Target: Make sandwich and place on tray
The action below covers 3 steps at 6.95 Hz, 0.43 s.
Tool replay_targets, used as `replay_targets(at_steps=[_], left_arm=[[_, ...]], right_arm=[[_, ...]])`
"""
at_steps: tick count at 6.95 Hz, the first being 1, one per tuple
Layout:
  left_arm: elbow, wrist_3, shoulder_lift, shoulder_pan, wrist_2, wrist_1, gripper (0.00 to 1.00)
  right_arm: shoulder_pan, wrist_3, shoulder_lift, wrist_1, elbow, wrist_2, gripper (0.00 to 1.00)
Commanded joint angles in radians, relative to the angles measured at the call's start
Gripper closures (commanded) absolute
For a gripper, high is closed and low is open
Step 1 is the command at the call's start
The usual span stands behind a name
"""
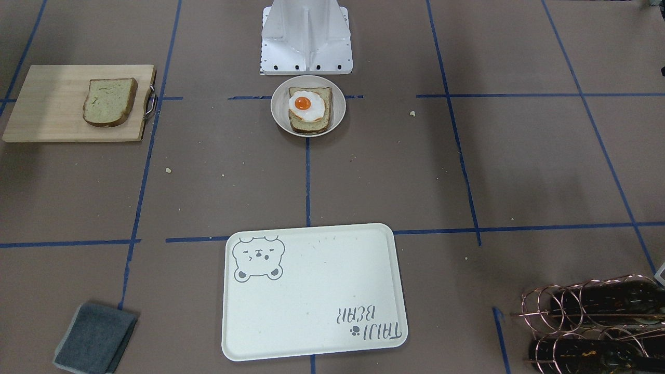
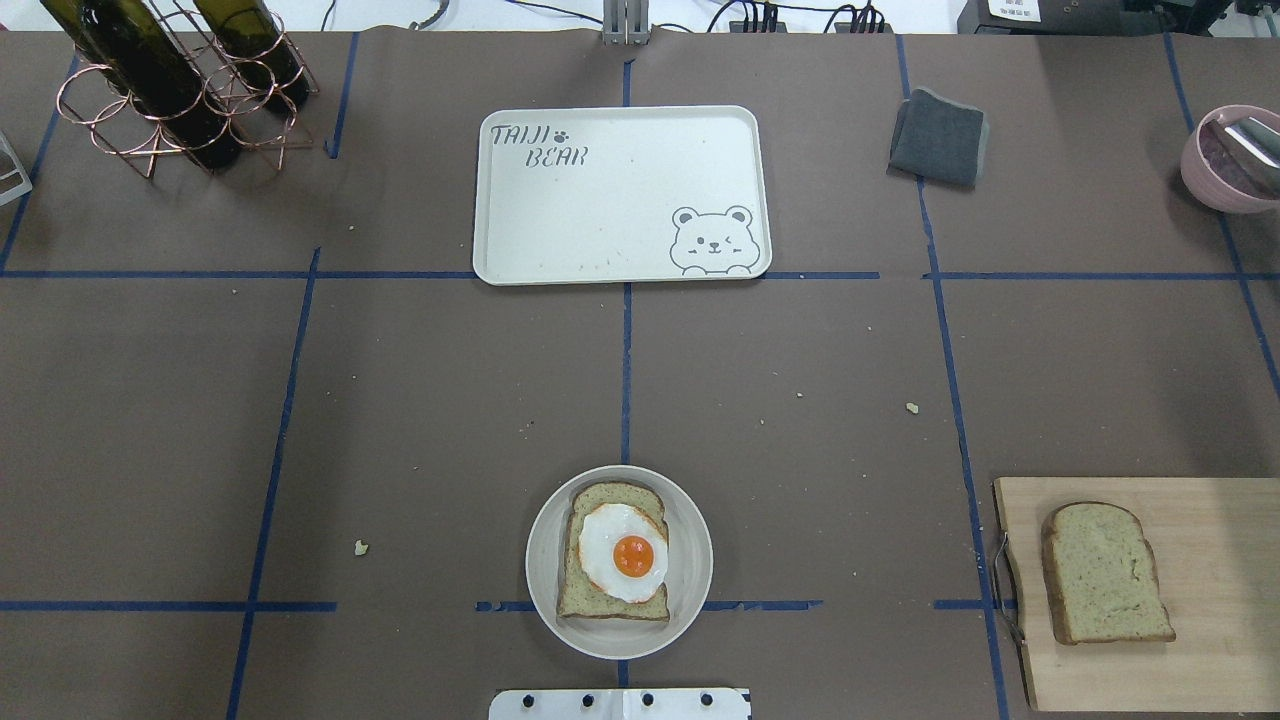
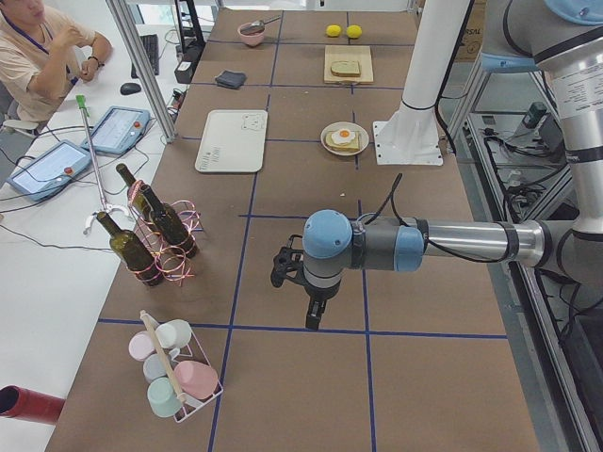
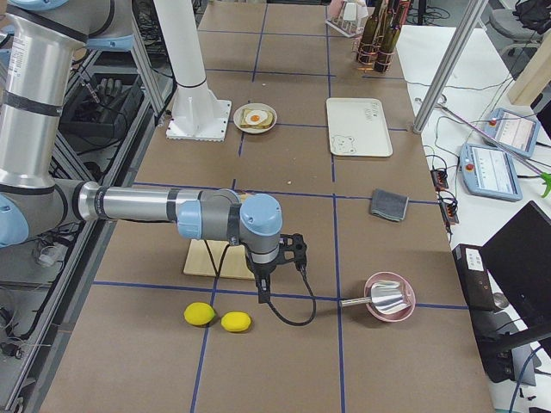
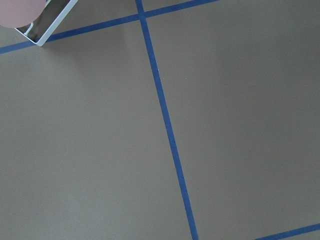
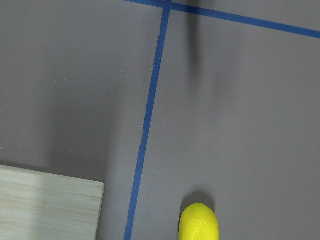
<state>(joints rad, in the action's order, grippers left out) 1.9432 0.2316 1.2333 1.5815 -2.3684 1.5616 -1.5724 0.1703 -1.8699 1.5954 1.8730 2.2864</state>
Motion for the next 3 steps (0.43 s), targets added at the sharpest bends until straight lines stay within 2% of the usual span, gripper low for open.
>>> replay_targets(at_steps=[1, 3], left_arm=[[0.003, 0.000, 0.000, 0.000, 0.000, 0.000, 0.00], [0.008, 0.002, -0.002, 0.000, -0.005, 0.000, 0.00]], right_arm=[[0.000, 0.000, 0.000, 0.002, 0.000, 0.001, 0.00], [0.000, -0.002, 0.000, 0.009, -0.003, -0.014, 0.00]])
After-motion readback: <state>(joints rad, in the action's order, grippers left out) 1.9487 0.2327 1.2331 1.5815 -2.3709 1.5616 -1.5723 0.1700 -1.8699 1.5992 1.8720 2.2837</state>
